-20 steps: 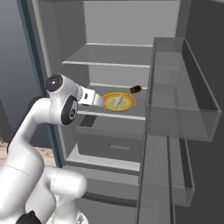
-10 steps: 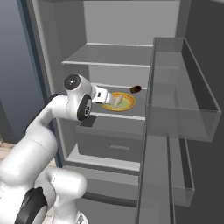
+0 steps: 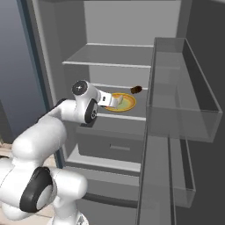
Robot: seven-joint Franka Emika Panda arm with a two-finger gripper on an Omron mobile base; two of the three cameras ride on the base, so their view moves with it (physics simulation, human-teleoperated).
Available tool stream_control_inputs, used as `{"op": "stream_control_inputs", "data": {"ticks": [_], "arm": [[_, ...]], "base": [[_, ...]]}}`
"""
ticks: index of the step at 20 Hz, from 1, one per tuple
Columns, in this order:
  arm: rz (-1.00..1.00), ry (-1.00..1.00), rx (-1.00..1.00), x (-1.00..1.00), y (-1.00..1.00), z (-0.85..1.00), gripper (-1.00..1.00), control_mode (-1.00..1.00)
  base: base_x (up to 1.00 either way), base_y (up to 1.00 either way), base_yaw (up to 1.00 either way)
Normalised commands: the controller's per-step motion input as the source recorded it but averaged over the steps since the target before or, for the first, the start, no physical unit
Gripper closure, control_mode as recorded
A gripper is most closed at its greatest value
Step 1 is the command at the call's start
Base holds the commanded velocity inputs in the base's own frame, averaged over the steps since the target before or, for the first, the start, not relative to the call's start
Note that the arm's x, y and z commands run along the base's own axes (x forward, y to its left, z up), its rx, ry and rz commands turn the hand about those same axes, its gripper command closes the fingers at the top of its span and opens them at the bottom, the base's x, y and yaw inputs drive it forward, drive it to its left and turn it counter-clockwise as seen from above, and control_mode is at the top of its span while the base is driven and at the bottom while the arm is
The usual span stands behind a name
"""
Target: Retrieve the fish from the fridge and place it on the saucepan with marinade on the stove.
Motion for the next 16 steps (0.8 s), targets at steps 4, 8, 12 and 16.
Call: {"op": "stream_control_inputs", "data": {"ticks": [4, 8, 12, 16], "arm": [[0.00, 0.00, 0.00, 0.48, -0.01, 0.00, -1.00, -1.00], [0.00, 0.00, 0.00, 0.43, 0.00, 0.00, -1.00, -1.00], [0.00, 0.00, 0.00, 0.41, 0.00, 0.00, -1.00, -1.00], [0.00, 0.00, 0.00, 0.37, -0.07, -0.01, -1.00, -1.00]], "base": [[0.00, 0.00, 0.00], [0.00, 0.00, 0.00], [0.00, 0.00, 0.00], [0.00, 0.00, 0.00]]}}
